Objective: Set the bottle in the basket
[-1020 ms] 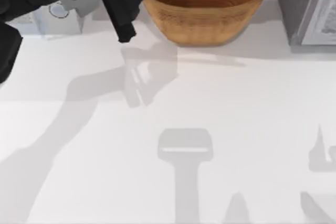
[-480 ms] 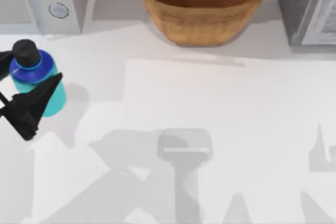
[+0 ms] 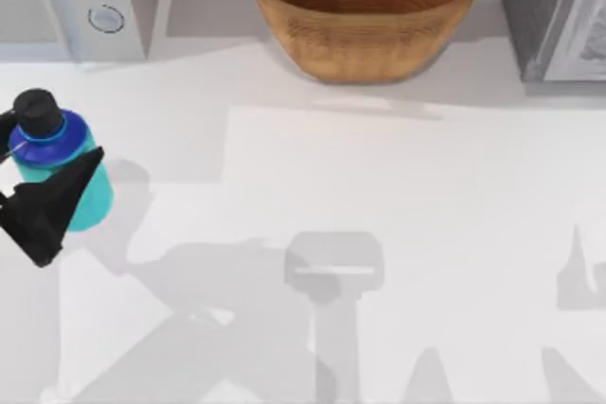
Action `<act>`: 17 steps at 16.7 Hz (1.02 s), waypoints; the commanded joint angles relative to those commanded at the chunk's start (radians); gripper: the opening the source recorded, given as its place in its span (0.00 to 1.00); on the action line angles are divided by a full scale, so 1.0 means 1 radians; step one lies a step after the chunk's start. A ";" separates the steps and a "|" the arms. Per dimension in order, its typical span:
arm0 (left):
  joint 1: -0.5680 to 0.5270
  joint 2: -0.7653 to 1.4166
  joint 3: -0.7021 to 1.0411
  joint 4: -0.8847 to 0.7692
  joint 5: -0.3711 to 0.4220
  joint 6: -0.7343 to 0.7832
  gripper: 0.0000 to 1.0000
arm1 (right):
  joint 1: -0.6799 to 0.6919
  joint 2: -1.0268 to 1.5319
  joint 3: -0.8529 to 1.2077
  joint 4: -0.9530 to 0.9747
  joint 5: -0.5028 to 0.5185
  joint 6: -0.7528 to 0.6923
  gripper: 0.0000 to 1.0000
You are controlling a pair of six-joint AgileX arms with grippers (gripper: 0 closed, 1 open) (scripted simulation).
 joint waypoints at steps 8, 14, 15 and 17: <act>-0.100 0.165 0.289 -0.146 -0.102 -0.007 0.00 | 0.000 0.000 0.000 0.000 0.000 0.000 1.00; -0.292 0.383 0.803 -0.385 -0.270 -0.013 0.00 | 0.000 0.000 0.000 0.000 0.000 0.000 1.00; -0.328 0.419 0.894 -0.433 -0.302 -0.014 0.00 | 0.000 0.000 0.000 0.000 0.000 0.000 1.00; -0.401 0.488 1.069 -0.532 -0.367 -0.016 0.00 | 0.000 0.000 0.000 0.000 0.000 0.000 1.00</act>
